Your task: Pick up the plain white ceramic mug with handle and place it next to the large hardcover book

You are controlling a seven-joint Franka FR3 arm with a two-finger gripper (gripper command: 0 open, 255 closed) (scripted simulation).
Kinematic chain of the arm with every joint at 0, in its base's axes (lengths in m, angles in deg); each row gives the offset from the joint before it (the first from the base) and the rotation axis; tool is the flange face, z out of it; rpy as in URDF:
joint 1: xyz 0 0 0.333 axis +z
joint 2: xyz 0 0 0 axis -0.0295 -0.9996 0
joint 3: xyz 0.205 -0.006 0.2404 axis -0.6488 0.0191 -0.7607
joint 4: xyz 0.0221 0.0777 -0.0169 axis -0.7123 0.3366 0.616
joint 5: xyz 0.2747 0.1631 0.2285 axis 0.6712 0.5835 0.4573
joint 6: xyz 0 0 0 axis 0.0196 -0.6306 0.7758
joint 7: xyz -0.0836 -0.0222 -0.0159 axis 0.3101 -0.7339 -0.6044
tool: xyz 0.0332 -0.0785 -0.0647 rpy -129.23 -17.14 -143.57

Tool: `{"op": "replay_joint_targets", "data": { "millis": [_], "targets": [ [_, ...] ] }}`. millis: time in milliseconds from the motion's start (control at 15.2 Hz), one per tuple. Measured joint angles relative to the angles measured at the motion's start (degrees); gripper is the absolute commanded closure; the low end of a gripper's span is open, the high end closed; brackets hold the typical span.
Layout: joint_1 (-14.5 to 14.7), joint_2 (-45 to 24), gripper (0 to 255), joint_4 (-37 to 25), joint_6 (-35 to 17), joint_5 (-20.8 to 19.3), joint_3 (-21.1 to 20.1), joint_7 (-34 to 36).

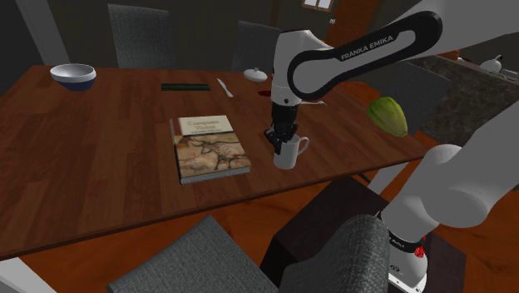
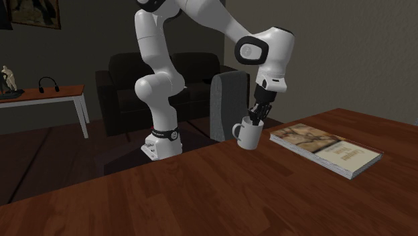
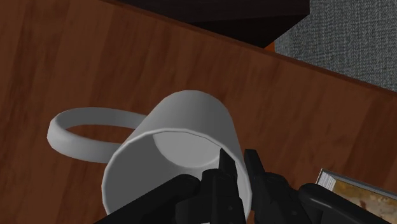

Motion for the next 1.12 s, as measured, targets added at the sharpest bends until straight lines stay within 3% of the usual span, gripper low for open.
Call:
{"op": "replay_joint_targets", "data": {
  "millis": [132,198,594,858,1122],
  "targets": [
    [0.00,-0.01,255,0.02,-0.03,0.00,0.00,0.00],
    [0.00,-0.01,0,0.02,-0.03,0.00,0.00,0.00],
    [0.00,-0.01,0,0.02,-0.04,0.00,0.00,0.00],
    [-0.29,1.83,0,-4.29,6.02,-0.23,0.43,-0.27],
    [-0.20,2.21,0,-5.39,7.57,-0.18,0.34,-0.03]
  ]
}}
